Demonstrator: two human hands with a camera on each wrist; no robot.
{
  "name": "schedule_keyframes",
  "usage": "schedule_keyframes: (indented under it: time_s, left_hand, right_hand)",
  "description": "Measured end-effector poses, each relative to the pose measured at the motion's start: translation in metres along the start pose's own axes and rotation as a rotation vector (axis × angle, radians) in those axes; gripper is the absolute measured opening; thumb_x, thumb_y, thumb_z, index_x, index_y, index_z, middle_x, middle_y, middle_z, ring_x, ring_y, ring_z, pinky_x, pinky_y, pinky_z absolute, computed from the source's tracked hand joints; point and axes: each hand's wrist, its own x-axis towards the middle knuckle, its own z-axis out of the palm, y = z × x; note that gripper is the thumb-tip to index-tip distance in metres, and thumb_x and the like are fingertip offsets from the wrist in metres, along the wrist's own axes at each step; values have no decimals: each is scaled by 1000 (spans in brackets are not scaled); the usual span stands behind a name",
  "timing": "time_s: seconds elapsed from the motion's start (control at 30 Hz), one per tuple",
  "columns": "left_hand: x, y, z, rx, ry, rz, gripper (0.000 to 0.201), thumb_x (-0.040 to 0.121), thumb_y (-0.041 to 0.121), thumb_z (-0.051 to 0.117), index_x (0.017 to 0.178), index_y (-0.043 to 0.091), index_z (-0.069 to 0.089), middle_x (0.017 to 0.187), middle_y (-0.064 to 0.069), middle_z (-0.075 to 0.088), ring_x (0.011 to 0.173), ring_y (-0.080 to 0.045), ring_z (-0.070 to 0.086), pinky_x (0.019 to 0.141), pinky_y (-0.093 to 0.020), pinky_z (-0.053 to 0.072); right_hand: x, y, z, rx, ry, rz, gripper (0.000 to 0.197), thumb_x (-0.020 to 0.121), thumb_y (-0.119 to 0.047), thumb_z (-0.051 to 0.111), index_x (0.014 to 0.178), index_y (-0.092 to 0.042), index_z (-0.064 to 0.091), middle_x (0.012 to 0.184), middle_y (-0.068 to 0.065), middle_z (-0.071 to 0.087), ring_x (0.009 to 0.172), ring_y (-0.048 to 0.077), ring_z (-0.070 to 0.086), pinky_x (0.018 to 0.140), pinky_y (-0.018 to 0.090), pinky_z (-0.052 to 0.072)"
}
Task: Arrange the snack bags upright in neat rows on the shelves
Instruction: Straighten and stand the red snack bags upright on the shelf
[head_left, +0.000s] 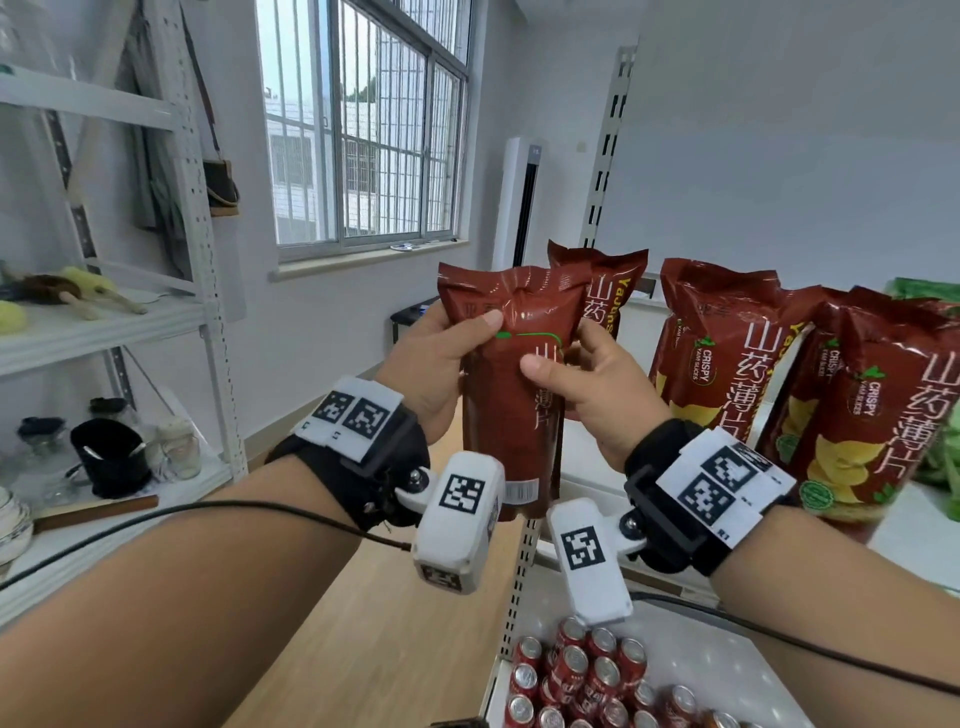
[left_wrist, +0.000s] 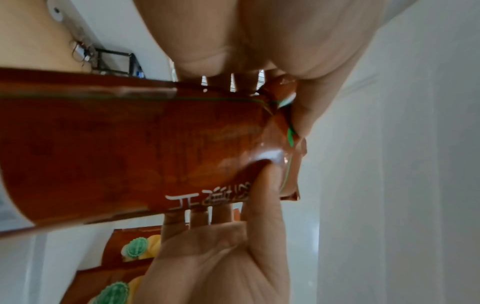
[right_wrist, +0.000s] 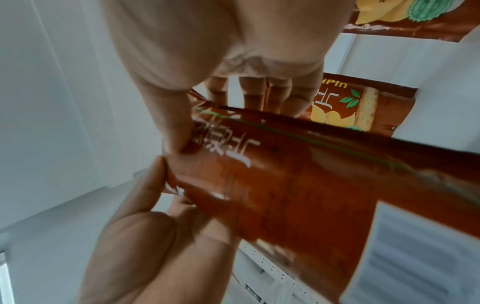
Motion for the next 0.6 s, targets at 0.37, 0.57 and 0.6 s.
schedule_keyframes:
  time_s: [0.37,0.57,0.6]
  left_hand:
    - [1,-4,4,-78,44,31,22,93,1,47,94,17,62,79,2,72,75,-16,64,76,-33,51]
    - [-2,-4,7,-100,55,56,21,95,1,46,94,15,61,74,4,73,69,-11,67,68,-28,55]
    - [-2,-2,8,-107,73,71,20,95,1,46,93,15,60,72,5,73,66,-9,68,63,-26,55]
  right_hand:
    - [7,-14,-12,-62,168,-63,38,94,-22,54,72,-48,70,54,-19,57,47,-2,48,40,15,41]
    - [5,-12,-13,-100,209,-77,17,92,-22,57,83,-34,65,66,-16,58,46,-4,48,41,16,41]
    - [4,-13,-12,-106,227,-89,14,91,-19,58,84,-30,60,67,-13,56,45,-3,48,40,16,40]
